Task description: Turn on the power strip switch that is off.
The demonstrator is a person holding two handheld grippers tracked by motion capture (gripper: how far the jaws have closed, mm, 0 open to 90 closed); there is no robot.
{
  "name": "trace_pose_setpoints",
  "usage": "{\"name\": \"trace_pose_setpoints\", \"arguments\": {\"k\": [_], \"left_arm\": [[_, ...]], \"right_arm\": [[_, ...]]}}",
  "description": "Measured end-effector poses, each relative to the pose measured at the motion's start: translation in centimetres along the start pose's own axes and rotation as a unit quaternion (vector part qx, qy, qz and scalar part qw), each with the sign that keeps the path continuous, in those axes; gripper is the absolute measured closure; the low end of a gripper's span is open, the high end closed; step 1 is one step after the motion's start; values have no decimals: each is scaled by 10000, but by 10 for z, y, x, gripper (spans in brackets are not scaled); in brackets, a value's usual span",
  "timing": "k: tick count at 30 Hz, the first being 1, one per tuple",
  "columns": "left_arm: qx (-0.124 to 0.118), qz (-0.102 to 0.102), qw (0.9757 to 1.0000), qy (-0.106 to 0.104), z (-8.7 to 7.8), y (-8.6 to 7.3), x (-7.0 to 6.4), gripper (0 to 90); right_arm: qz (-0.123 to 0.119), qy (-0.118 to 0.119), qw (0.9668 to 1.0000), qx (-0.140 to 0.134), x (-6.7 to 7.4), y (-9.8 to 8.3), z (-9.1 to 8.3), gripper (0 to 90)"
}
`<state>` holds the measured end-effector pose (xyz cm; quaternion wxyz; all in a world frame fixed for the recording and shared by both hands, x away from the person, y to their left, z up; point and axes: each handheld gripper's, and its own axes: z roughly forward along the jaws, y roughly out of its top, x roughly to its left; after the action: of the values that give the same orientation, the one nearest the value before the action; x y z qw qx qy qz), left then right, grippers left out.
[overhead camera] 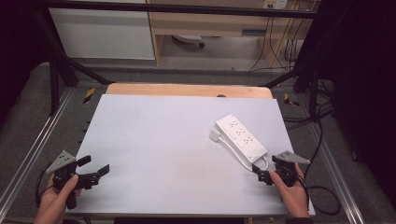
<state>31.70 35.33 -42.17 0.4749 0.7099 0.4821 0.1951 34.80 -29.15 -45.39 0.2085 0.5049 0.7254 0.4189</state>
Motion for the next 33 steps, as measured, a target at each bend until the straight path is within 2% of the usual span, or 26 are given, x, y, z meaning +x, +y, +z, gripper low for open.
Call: {"name": "trace_pose_setpoints", "arguments": {"k": [6,20,25,33], "left_arm": [[18,-35,10000,39,0,0,1,86],[107,-26,9999,44,2,0,0,89],[107,-23,9999,32,2,0,0,89],[107,-7,9999,32,2,0,0,90]], "right_arm": [[-3,-33,10000,-55,-1,0,-3,37],[10,15,9998,190,1,3,-4,35],[-54,21,9998,204,2,5,-5,36],[-13,36,9998,173,3,7,-8,36]]}}
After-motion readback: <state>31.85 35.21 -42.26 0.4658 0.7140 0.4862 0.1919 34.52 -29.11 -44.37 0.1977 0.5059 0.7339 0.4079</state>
